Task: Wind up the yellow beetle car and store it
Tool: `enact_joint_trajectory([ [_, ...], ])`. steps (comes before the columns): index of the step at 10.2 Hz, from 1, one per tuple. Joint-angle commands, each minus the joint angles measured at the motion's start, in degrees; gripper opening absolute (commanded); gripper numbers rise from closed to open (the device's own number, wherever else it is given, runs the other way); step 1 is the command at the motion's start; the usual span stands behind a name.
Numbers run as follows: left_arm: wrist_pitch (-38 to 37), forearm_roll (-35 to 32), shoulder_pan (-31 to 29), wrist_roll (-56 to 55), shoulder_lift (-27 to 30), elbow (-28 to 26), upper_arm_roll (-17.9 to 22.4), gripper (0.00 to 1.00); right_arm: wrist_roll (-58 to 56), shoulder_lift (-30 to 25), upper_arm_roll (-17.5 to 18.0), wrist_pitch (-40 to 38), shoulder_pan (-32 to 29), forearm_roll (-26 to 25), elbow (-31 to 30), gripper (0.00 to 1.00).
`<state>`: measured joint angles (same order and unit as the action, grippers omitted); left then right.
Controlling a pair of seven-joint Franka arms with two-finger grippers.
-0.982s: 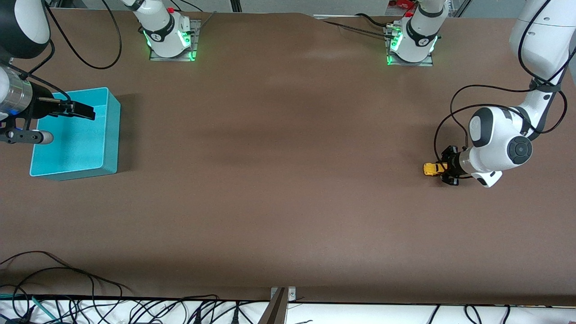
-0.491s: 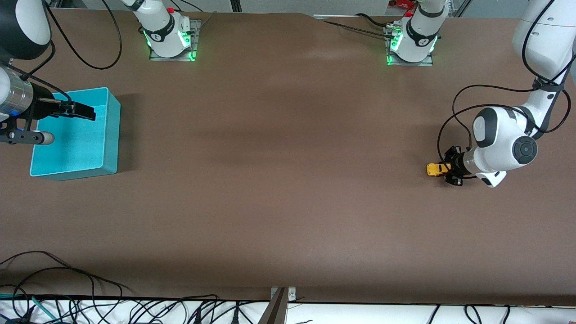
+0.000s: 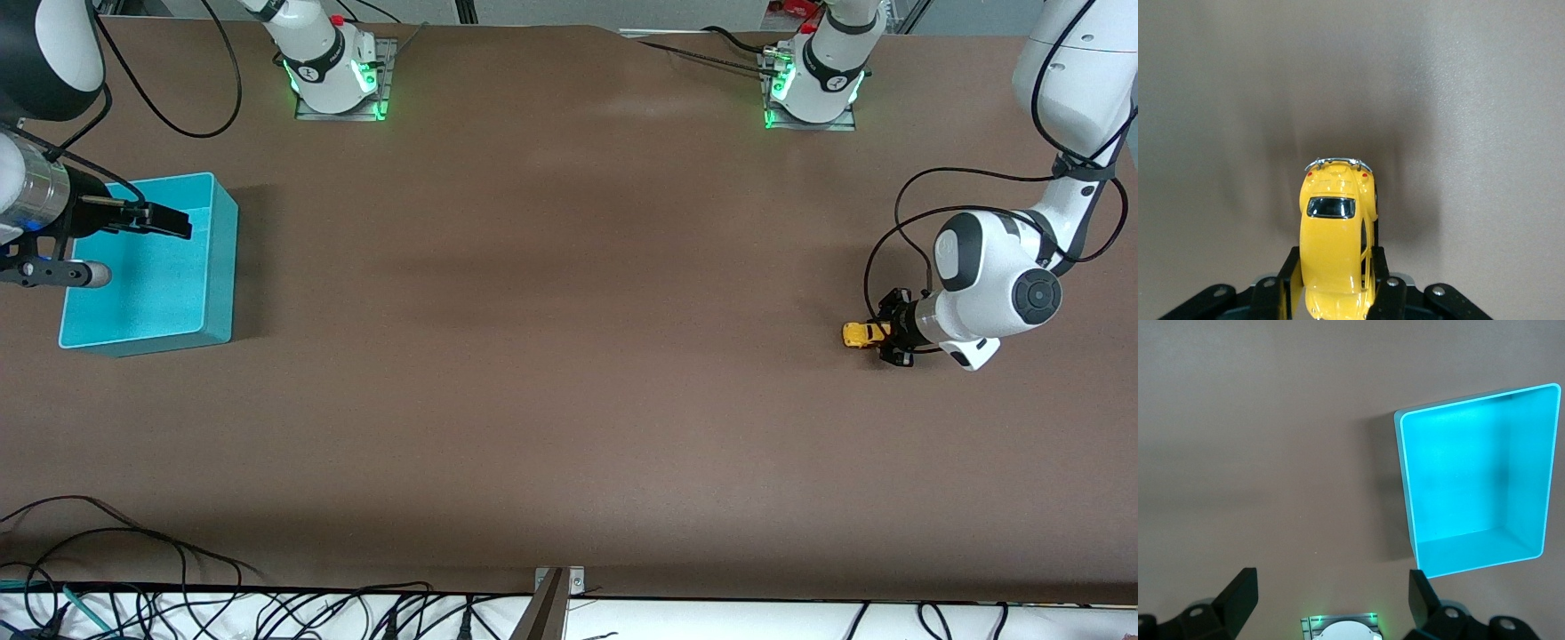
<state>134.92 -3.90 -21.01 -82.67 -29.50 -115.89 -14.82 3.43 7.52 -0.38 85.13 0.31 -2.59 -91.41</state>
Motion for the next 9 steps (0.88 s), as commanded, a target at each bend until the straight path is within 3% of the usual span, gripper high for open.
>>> enact_joint_trajectory([
  [1, 2.6, -2.3, -0.3, 2.5, -4.2, 1.1, 0.5, 0.0, -0.4, -0.2, 0.1, 0.1, 0.1, -0.5, 0.1, 1.0],
  [9, 1.3, -2.2, -0.4, 5.1, -4.2, 1.1, 0.5, 0.0, -0.2, -0.1, 0.1, 0.1, 0.2, -0.6, -0.1, 1.0],
])
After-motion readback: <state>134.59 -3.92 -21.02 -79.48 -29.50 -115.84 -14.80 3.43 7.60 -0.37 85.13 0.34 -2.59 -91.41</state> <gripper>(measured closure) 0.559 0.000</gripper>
